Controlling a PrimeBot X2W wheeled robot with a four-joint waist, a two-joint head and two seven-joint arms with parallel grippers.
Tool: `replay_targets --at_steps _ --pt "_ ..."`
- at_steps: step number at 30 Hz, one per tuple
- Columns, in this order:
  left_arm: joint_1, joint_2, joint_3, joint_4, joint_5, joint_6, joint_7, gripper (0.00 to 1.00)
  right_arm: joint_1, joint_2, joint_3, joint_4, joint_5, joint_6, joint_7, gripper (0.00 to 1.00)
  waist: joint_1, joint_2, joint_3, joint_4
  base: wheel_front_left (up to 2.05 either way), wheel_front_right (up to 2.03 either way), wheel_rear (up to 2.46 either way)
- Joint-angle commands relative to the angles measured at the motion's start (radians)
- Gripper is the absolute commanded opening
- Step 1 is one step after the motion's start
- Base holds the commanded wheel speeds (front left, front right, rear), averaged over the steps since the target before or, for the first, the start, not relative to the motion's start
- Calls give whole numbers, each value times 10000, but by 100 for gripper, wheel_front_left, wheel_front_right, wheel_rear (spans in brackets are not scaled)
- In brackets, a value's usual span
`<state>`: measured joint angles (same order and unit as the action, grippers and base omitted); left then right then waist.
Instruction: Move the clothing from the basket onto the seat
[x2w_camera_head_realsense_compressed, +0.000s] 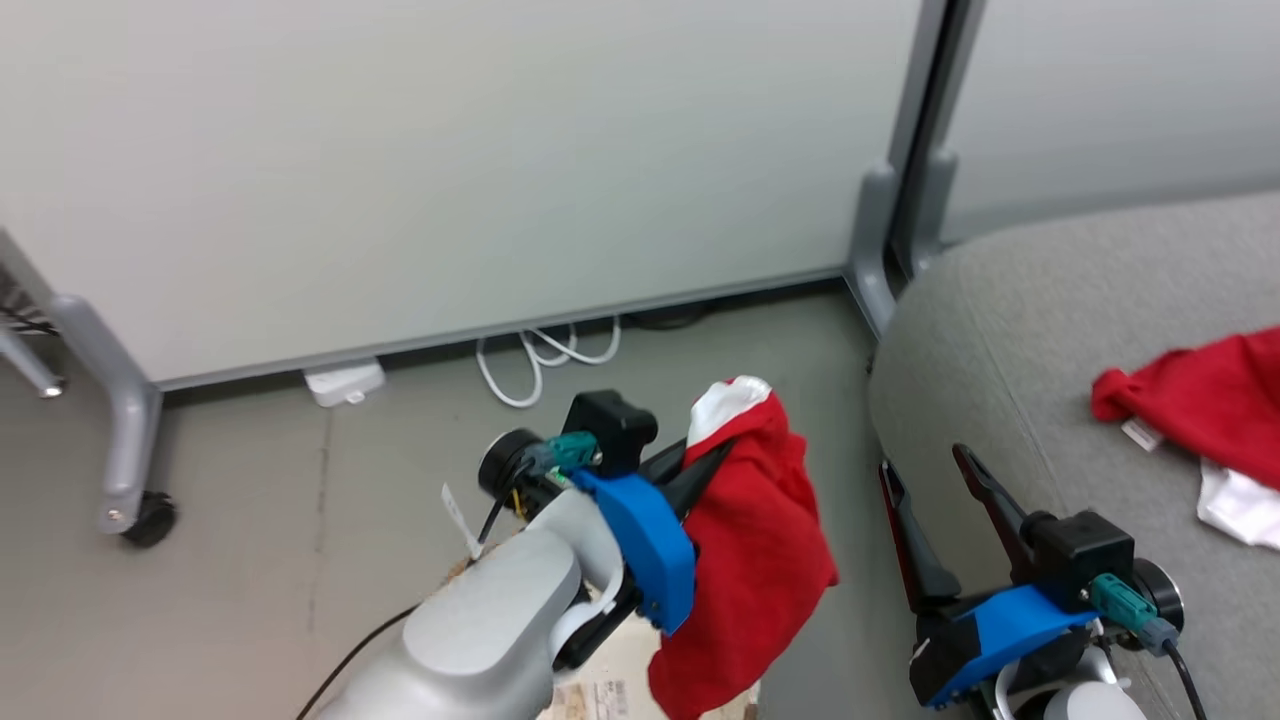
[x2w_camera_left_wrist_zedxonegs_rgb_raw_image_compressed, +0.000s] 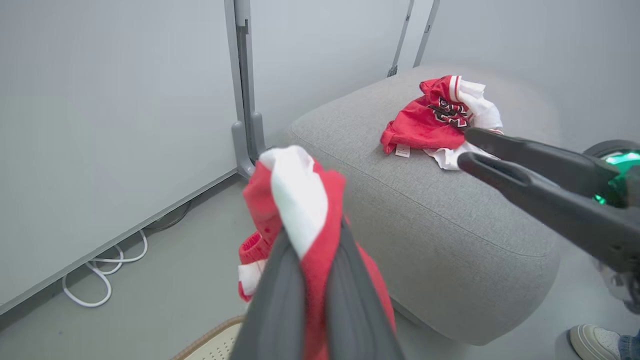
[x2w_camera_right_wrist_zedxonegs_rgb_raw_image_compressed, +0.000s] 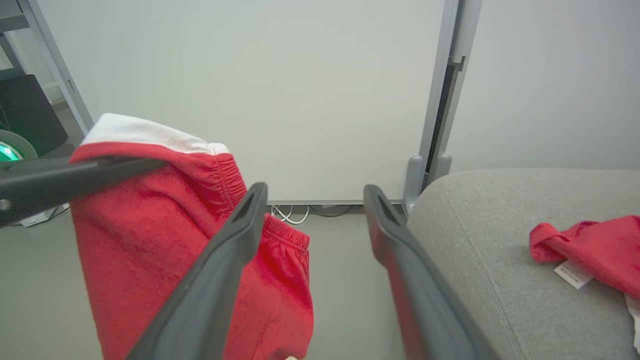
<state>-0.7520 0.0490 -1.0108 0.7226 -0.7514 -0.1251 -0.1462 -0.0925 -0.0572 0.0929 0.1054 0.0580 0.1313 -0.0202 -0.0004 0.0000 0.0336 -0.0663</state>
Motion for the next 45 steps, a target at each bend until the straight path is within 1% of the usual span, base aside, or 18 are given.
replay_targets --at_steps 1,11,17,26,30,37,40,45 --pt "-335 27 -184 -181 -231 100 42 0 268 41 -22 -116 -84 -11 90 100 4 0 -531 504 0 0 0" --pt "-1498 27 -973 -633 -1202 548 219 0 640 64 109 -299 -62 -11 310 100 4 0 -813 614 0 0 0" --pt "-1818 24 -1510 -617 -1770 803 97 0 638 72 258 -328 -15 -11 343 100 4 0 -831 594 0 0 0" --pt "-1907 23 -2132 -413 -2401 935 -235 0 475 75 521 -354 14 -11 468 100 4 0 -739 561 0 0 0" --pt "-2004 25 -2318 -387 -2584 957 -304 0 86 -198 889 -211 65 -11 616 100 4 0 -688 576 0 0 0" --pt "-2197 25 -2520 -455 -2725 966 -412 0 -1000 -838 1888 540 526 -11 1137 100 4 0 -586 589 0 0 0" --pt "-2234 26 -2602 -507 -2732 893 -410 0 -1637 -1172 2447 961 884 -11 1334 100 4 0 -541 599 0 0 0" --pt "-2266 26 -2673 -629 -2746 807 -362 0 -2561 -1739 3462 1598 1840 -11 1452 100 4 0 -494 661 0 0 0"
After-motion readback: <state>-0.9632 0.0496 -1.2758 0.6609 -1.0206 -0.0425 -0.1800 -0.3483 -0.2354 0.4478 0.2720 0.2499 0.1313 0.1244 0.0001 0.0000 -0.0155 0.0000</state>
